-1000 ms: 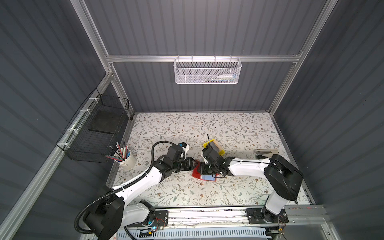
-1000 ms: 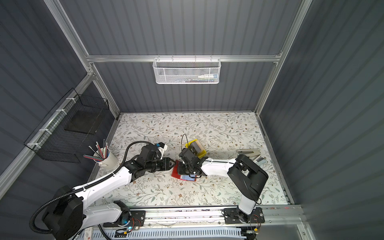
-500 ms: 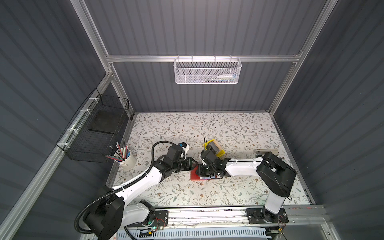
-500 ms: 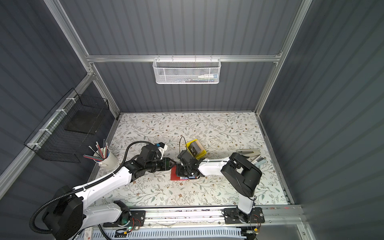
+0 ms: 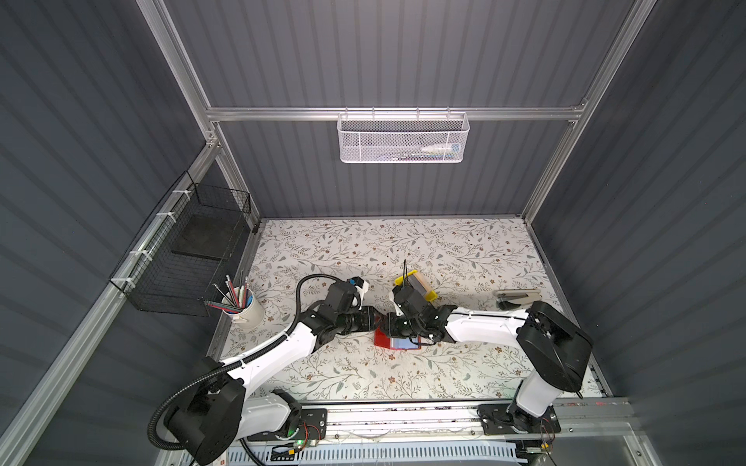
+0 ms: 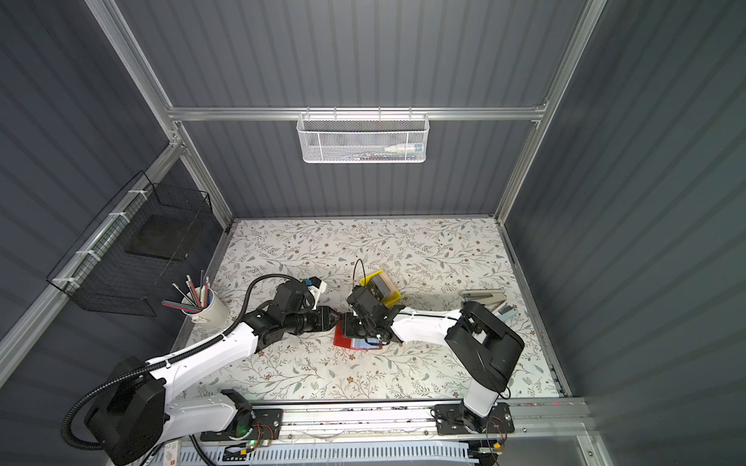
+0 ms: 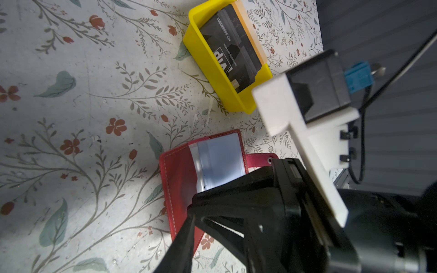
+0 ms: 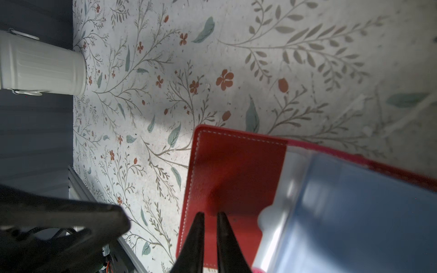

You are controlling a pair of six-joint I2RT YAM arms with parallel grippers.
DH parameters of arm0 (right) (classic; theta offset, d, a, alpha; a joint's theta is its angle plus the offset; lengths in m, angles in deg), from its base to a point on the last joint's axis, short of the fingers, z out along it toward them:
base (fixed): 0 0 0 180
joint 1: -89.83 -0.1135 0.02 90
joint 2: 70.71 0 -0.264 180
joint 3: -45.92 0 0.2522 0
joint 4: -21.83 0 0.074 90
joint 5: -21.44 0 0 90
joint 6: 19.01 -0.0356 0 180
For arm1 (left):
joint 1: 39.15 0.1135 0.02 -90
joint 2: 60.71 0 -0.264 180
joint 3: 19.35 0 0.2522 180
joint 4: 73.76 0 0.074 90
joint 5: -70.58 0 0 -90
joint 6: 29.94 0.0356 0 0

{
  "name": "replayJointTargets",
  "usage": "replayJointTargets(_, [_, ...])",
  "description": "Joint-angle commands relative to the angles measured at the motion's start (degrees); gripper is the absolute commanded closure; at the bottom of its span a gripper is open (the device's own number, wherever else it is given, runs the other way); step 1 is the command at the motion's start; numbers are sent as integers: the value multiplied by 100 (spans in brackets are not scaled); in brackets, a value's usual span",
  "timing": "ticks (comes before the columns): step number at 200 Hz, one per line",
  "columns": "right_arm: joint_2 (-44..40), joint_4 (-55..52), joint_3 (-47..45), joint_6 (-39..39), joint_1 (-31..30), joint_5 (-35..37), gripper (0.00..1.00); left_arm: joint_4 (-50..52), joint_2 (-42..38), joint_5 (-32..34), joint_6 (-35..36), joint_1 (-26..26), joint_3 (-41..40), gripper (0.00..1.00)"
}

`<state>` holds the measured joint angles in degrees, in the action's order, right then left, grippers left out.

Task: Insert credit cards into a card holder
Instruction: Open the card holder at the center of the table.

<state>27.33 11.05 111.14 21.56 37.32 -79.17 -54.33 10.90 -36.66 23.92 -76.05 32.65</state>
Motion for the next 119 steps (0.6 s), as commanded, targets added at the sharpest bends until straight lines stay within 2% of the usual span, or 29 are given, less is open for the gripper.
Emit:
replayJointTargets(1, [296, -119, 118, 45, 21, -74, 85, -111, 63, -122, 20, 47, -22, 64])
replayJointTargets(51, [506, 159, -72, -122, 18, -106, 85, -157, 101, -120, 56, 44, -151, 64])
replayJointTargets(73, [409, 159, -160, -130, 22, -72, 85, -497, 314, -508, -27, 48, -353, 64])
replayJointTargets(119, [-62, 468, -475, -77, 78, -56, 85, -1102, 734, -706, -268, 43, -655, 64])
